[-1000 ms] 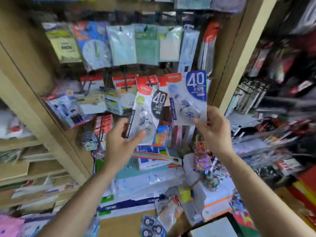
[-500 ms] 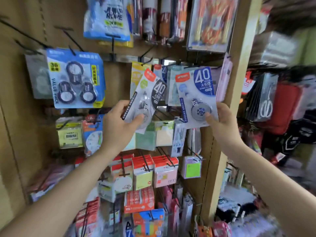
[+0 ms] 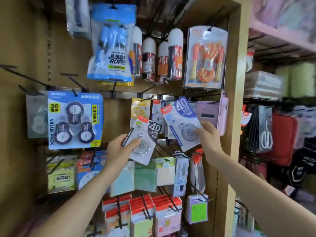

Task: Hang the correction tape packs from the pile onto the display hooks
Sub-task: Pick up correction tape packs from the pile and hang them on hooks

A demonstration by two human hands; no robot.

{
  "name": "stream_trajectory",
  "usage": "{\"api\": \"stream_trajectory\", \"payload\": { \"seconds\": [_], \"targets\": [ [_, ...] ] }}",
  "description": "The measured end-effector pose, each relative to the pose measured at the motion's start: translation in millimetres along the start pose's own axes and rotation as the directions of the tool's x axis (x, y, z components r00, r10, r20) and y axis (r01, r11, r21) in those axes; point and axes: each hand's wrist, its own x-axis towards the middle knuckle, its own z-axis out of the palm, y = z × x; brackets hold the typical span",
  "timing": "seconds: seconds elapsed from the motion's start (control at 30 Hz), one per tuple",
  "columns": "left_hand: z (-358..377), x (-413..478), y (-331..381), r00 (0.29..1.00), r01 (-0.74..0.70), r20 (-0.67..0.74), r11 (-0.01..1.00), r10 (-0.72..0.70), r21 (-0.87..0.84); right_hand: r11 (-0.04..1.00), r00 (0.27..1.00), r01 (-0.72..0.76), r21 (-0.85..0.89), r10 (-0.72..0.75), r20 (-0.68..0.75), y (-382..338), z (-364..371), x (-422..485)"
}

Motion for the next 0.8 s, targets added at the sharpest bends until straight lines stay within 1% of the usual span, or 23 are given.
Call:
{"api": "stream_trajectory", "payload": {
  "seconds": [0.1,0.17,0.23,0.33,0.43,0.57,0.7,0.8],
  "targets": [
    [4.4,2.7,-0.9,0.999,-0.046,0.026,0.998,0.045,0.044,0.999,0.999,0.023,0.046,-0.022,-0.027,5.6,-3.0,1.5],
    [7.7,2.4,-3.0,0.997,-0.071,0.048,0.995,0.068,0.076,0.997,0.999,0.049,0.068,-0.048,-0.013,8.6,-4.4,2.2],
    [9.4,1.1,-5.8,0.990,-0.131,0.063,0.986,0.124,0.107,0.992,0.998,0.058,0.114,-0.060,0.013,11.0,-6.5,5.8],
    [7.9,0.7,-9.3,0.981,-0.193,0.050,0.969,0.188,0.154,0.986,0.997,0.051,0.158,-0.059,0.041,14.2,-7.3,14.4],
    [6.7,0.7,-13.1,0.979,-0.205,0.024,0.962,0.204,0.183,0.982,0.996,0.035,0.183,-0.049,0.075,20.3,-5.2,21.4],
    [5.2,-0.3,-15.9,0.976,-0.216,0.023,0.955,0.216,0.202,0.981,0.989,0.004,0.193,-0.032,0.143,29.1,0.1,23.1],
    [5.3,-1.6,-15.4,0.972,-0.235,0.025,0.951,0.235,0.202,0.974,0.989,-0.018,0.224,-0.016,0.148,38.2,5.1,21.7],
    [6.0,-2.2,-17.4,0.967,-0.254,0.029,0.943,0.254,0.213,0.967,0.989,0.015,0.255,-0.051,0.138,38.8,6.4,18.7]
  ]
}}
